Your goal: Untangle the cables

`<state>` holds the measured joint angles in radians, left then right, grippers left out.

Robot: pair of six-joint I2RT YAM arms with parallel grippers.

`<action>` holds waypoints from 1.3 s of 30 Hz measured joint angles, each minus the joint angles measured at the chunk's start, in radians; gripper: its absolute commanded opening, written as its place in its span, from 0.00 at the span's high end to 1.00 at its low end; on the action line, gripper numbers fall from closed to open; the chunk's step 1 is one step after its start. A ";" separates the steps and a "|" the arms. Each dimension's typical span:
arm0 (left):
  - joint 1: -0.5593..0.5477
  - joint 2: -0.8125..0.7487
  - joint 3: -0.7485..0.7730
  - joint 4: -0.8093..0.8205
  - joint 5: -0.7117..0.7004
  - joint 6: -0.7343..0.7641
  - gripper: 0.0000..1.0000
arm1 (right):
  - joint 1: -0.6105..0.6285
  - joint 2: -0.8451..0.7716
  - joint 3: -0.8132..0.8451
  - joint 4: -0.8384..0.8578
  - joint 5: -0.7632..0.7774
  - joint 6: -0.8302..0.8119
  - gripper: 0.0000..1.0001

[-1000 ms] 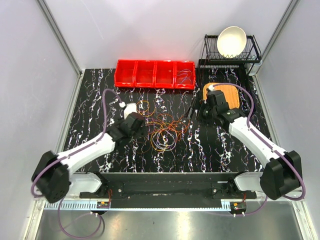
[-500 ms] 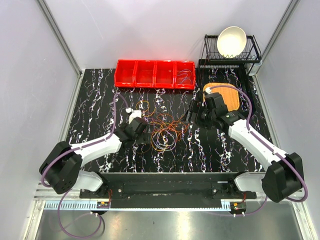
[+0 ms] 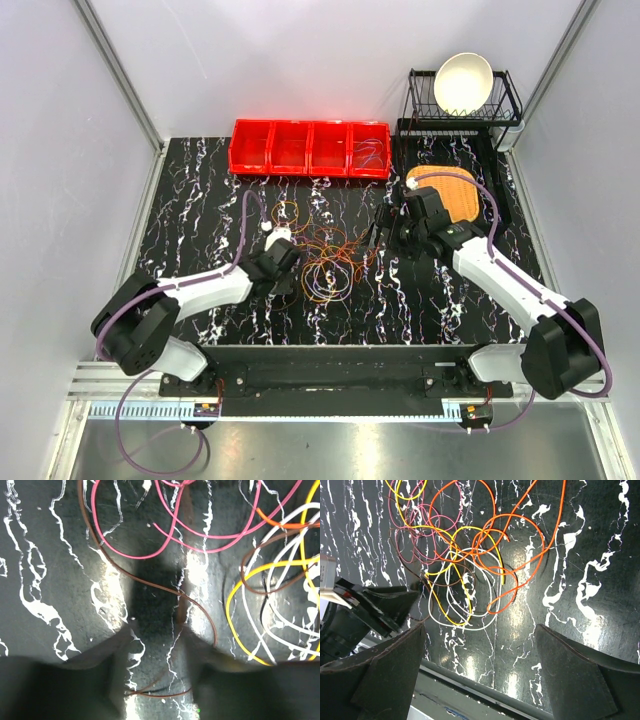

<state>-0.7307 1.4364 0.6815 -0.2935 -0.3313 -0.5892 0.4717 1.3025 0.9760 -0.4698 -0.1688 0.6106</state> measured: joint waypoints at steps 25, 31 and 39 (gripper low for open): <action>-0.019 -0.197 0.847 -0.497 -0.119 0.172 1.00 | 0.034 0.020 -0.006 0.001 0.002 0.001 0.05; 0.005 -0.232 1.040 -0.528 -0.186 0.256 1.00 | 0.039 0.000 -0.008 0.019 -0.003 0.002 0.05; 0.139 -0.183 1.009 -0.513 -0.193 0.332 1.00 | 0.043 -0.035 -0.065 0.046 -0.009 0.009 0.05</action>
<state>-0.5915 1.2533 1.6909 -0.8062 -0.5243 -0.2569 0.5144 1.2671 0.9108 -0.4236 -0.1780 0.6193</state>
